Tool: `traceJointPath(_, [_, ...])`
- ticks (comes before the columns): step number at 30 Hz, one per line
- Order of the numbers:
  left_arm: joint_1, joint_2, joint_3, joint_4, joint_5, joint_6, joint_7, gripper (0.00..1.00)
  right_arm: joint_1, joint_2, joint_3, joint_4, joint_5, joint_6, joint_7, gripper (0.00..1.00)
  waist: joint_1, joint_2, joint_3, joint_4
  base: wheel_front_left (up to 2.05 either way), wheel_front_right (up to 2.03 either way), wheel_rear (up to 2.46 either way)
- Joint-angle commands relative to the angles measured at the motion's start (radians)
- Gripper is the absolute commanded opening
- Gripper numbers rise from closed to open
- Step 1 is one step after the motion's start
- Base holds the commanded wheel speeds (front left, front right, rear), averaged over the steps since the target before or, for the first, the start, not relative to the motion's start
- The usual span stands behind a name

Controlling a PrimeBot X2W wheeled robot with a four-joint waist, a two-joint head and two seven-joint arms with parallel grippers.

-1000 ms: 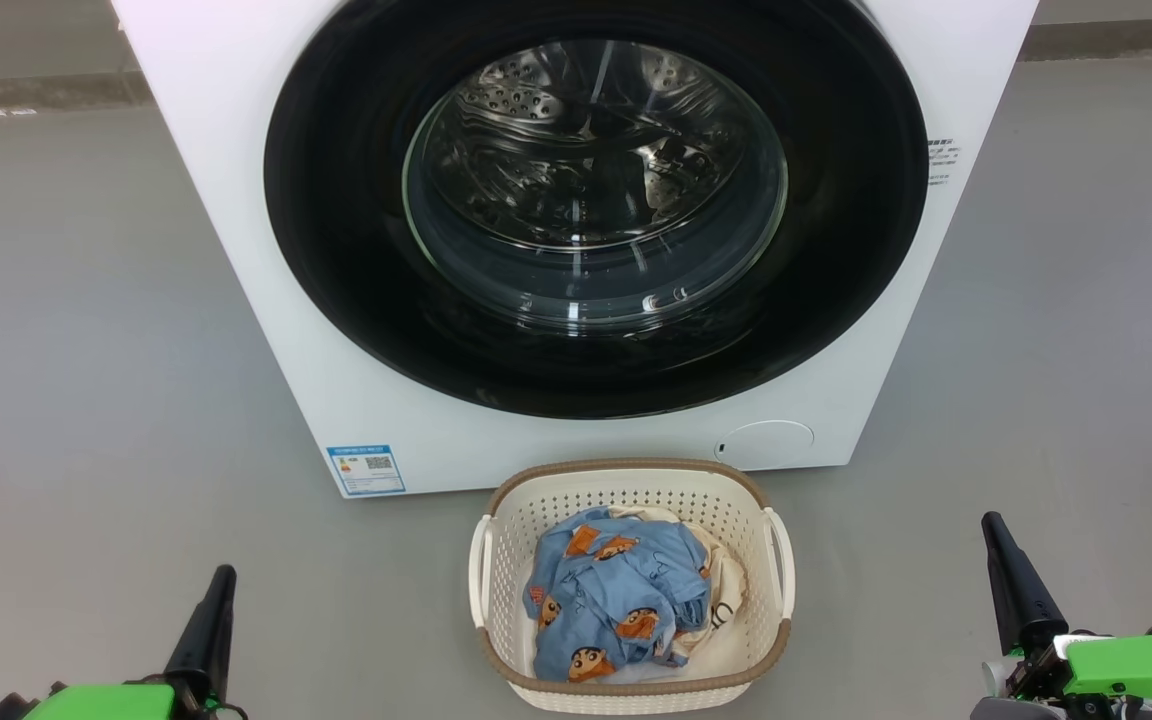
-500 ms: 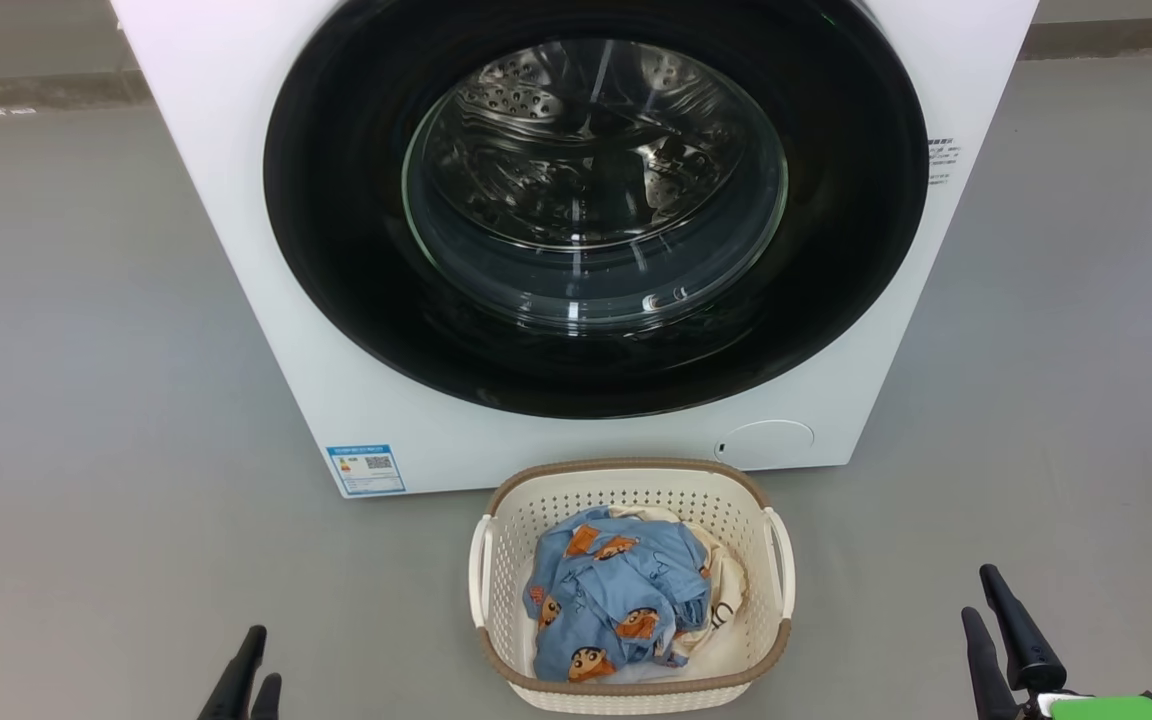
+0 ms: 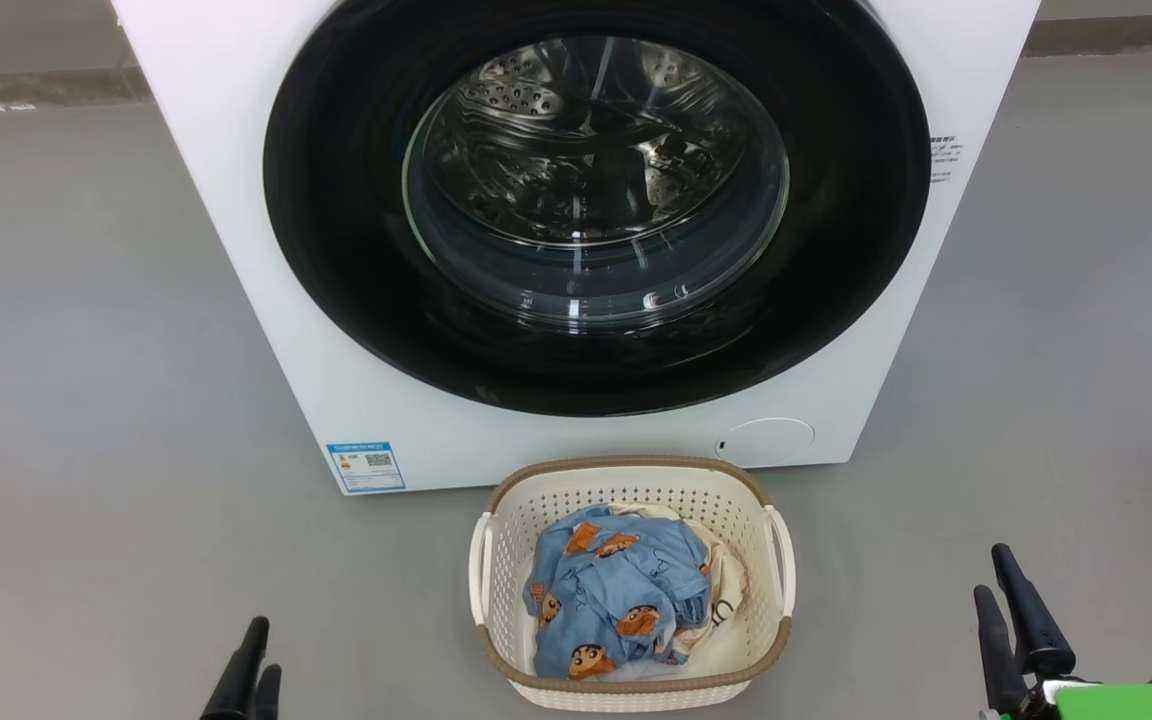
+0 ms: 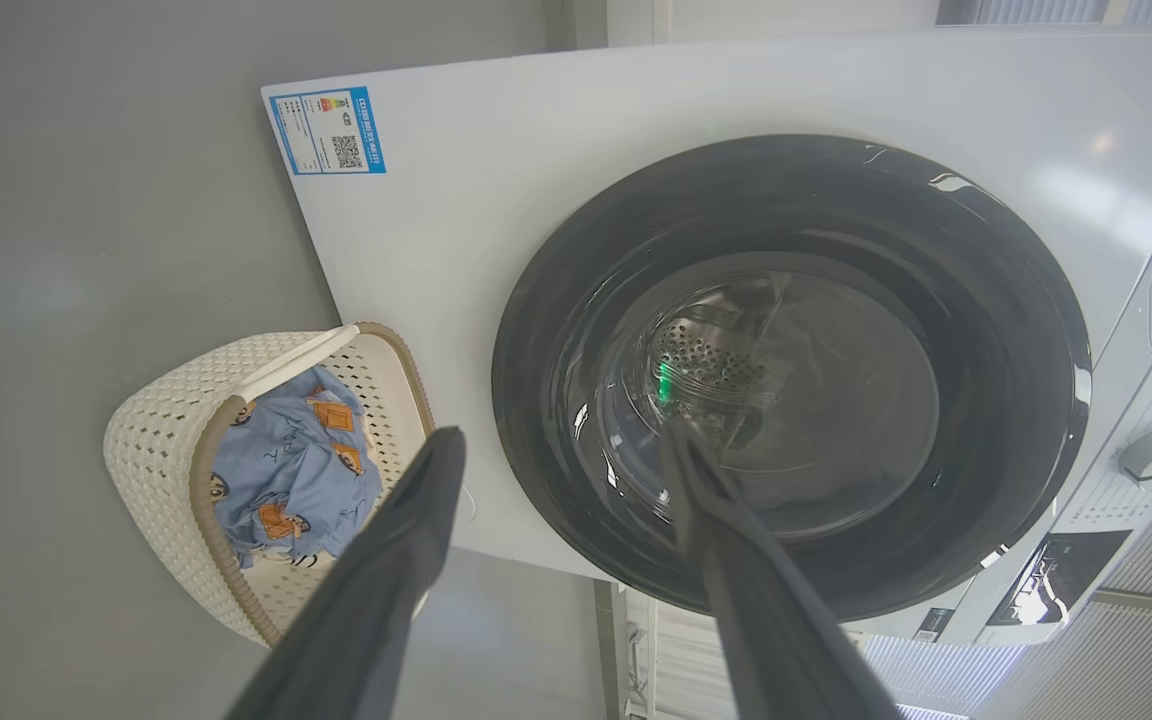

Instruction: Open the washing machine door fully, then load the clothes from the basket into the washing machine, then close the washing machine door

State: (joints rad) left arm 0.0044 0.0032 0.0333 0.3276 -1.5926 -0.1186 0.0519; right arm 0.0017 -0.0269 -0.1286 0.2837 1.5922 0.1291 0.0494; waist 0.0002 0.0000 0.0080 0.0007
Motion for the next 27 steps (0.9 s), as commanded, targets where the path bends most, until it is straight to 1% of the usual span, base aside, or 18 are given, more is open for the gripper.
traceJointPath(1, [-0.033,0.016,0.001,-0.032,0.015,-0.002,-0.01,1.0,-0.008,-0.007,0.008,-0.036,-0.018,0.0,-0.009,1.0,-0.0001,0.0,0.0,0.0,0.0,0.0,0.0])
traceJointPath(9, [-0.036,0.018,-0.01,-0.042,0.067,-0.003,-0.033,1.0,-0.002,-0.014,0.014,-0.072,-0.073,0.0,-0.032,1.0,-0.0001,0.0,0.001,0.001,0.0,0.0,0.0])
traceJointPath(27, [-0.04,0.023,-0.025,-0.082,0.293,-0.005,-0.086,1.0,0.012,-0.031,0.028,-0.156,-0.327,0.001,-0.085,1.0,-0.0001,0.0,0.004,0.003,0.0,0.0,0.0])
